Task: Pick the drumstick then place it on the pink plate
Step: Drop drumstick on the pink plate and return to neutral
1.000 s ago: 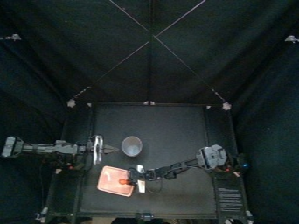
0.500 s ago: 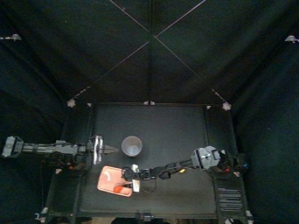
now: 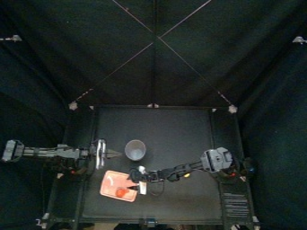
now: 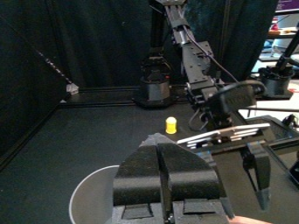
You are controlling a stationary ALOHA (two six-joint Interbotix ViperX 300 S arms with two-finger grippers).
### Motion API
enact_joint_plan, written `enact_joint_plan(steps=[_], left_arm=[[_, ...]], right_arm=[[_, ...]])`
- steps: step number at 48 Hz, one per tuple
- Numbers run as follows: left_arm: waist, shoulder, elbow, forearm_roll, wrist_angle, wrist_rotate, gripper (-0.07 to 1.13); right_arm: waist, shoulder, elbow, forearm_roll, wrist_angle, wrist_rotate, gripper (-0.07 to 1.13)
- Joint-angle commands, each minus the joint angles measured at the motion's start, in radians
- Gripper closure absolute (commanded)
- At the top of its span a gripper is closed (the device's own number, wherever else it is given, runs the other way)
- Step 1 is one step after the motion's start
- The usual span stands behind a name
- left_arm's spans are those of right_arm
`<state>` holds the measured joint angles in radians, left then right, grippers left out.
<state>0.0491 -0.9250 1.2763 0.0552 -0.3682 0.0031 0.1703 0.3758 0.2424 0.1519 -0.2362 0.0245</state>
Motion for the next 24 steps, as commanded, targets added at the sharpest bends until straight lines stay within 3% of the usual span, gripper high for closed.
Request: enact_joint_plan(steps=[1, 24], left_arm=[[-0.002, 0.005, -0.012, 0.002, -0.011, 0.002, 1.01], [0.005, 0.005, 0.003, -0.002, -0.011, 0.0, 1.01]], right_arm=[[-0.009, -0.103, 0.075, 0.005, -0.075, -0.002, 0.19], [-0.052, -0.371, 0.445, 0.081, -0.239, -0.002, 0.19]])
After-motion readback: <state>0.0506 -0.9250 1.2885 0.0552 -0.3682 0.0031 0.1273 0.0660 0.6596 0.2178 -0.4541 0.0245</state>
